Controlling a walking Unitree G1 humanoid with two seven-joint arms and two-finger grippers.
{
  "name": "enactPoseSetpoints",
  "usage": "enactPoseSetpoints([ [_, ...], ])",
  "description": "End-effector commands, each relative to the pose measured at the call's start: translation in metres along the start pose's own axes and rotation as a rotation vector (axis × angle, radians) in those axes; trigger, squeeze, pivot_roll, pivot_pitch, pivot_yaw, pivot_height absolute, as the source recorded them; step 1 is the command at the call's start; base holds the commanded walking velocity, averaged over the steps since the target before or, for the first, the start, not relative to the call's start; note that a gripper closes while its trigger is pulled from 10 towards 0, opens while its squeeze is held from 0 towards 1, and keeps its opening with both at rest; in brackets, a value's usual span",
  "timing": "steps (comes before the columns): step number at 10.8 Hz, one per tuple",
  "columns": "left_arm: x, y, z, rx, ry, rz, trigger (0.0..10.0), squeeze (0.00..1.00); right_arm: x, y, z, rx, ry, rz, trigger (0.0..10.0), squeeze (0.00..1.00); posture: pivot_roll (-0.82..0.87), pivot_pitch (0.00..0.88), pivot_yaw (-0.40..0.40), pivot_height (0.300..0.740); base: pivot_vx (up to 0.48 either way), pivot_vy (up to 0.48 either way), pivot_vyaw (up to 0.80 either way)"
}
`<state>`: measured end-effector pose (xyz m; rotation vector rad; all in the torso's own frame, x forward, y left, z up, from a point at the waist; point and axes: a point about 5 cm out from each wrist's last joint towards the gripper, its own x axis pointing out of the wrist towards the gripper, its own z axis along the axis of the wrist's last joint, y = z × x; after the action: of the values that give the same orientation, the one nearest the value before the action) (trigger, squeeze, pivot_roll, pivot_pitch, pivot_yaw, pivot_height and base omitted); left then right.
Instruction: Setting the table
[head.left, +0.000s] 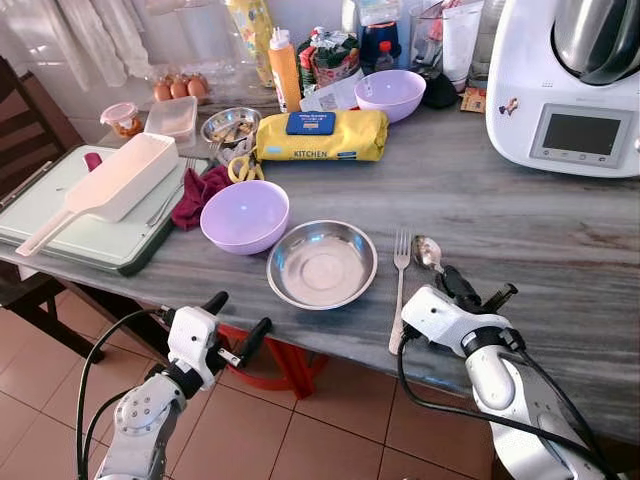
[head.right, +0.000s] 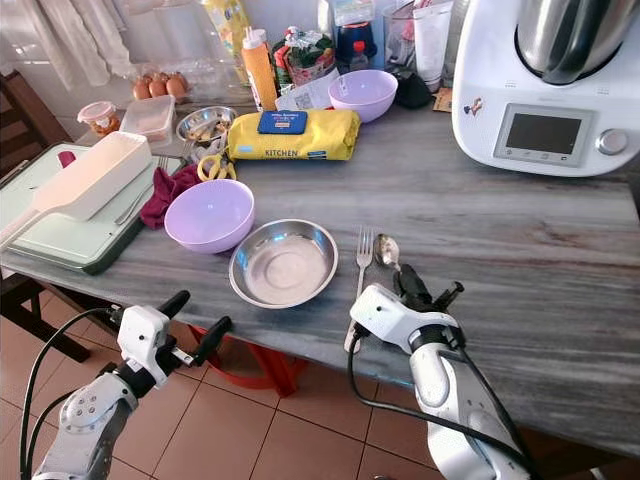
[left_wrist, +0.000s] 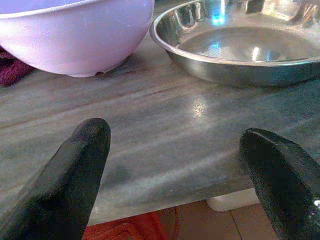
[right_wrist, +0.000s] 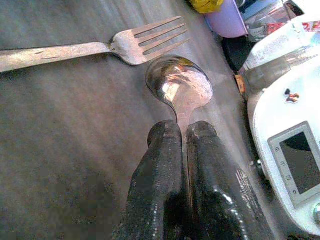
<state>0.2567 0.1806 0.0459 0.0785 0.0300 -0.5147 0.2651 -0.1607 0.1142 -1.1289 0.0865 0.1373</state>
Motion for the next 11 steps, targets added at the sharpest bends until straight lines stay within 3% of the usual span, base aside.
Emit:
enactPoseSetpoints([
  [1, -0.004, 0.003, -0.004, 0.013, 0.028, 0.001, 10.0, 0.00, -0.003, 0.010, -0.005, 0.017, 0.024, 0.041, 10.0, 1.00, -0.11, 0.102, 0.161, 0.740, 0.000, 0.000, 0.00],
  [6, -0.003, 0.003, -0.006, 0.011, 0.029, 0.002, 10.0, 0.00, -0.001, 0.009, -0.005, 0.023, 0.027, 0.023, 10.0, 1.00, -0.10, 0.098, 0.158, 0.740, 0.000, 0.000, 0.00],
  [9, -0.003, 0.003, -0.006, 0.013, 0.028, 0.002, 10.0, 0.00, 0.001, -0.002, 0.000, 0.153, 0.036, -0.051, 10.0, 1.00, -0.10, 0.097, 0.161, 0.740, 0.000, 0.000, 0.00],
  [10, -0.003, 0.004, -0.006, 0.014, 0.027, 0.000, 10.0, 0.00, 0.003, -0.005, 0.001, 0.117, 0.042, -0.050, 10.0, 0.78, -0.10, 0.098, 0.162, 0.740, 0.000, 0.000, 0.00],
  [11, -0.003, 0.004, -0.006, 0.015, 0.028, 0.000, 10.0, 0.00, 0.003, -0.005, 0.000, 0.111, 0.045, -0.050, 10.0, 0.22, -0.10, 0.096, 0.163, 0.740, 0.000, 0.000, 0.00],
])
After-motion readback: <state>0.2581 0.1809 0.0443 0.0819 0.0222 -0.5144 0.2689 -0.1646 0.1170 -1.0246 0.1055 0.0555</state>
